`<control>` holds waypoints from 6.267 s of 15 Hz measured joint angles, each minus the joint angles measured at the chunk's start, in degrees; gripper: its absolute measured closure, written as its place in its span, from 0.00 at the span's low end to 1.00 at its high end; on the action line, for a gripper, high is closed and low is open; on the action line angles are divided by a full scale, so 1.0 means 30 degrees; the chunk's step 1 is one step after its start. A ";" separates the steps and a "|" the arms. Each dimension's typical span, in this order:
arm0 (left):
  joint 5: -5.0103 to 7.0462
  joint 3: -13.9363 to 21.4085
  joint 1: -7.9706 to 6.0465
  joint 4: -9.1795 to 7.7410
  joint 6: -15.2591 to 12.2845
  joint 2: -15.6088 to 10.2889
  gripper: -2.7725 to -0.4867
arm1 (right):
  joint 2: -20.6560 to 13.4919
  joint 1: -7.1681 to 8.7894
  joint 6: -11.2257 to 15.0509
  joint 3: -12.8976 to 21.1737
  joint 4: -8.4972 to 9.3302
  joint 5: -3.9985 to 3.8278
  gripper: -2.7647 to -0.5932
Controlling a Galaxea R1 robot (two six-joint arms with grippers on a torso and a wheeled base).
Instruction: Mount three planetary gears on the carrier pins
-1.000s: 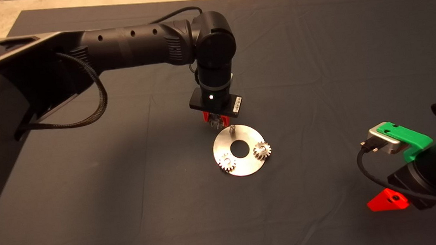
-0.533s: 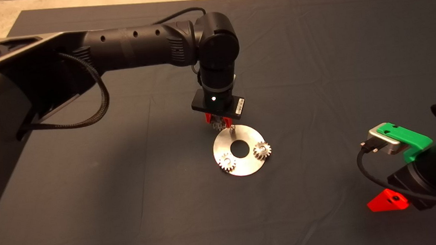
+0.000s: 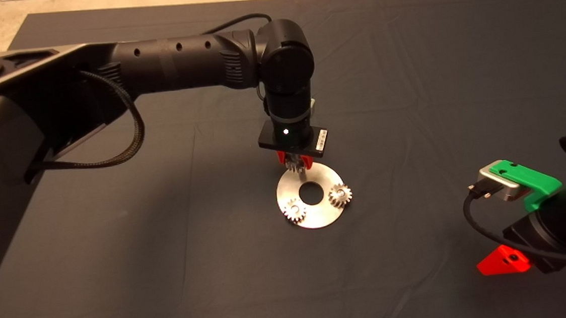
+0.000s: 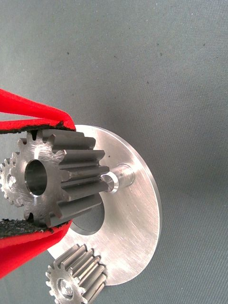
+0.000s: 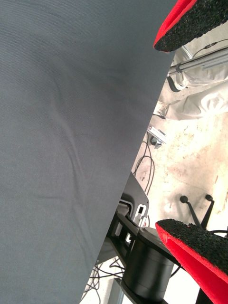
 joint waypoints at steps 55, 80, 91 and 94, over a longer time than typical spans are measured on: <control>-0.1113 -0.1057 0.0642 0.0102 0.2314 0.0313 0.90 | 0.0049 -0.0020 0.0443 0.0000 0.0259 0.0008 0.07; -0.1260 -0.2028 0.0955 0.0008 0.1835 0.0414 0.91 | 0.0049 -0.0028 0.0451 0.0000 0.0394 -0.0016 0.07; -0.1252 -0.2020 0.0931 0.0008 0.1879 0.0414 0.88 | 0.0049 -0.0028 0.0451 0.0000 0.0386 0.0000 0.07; -0.1252 -0.2011 0.0918 0.0008 0.1879 0.0414 0.84 | 0.0049 -0.0028 0.0451 0.0000 0.0392 -0.0006 0.07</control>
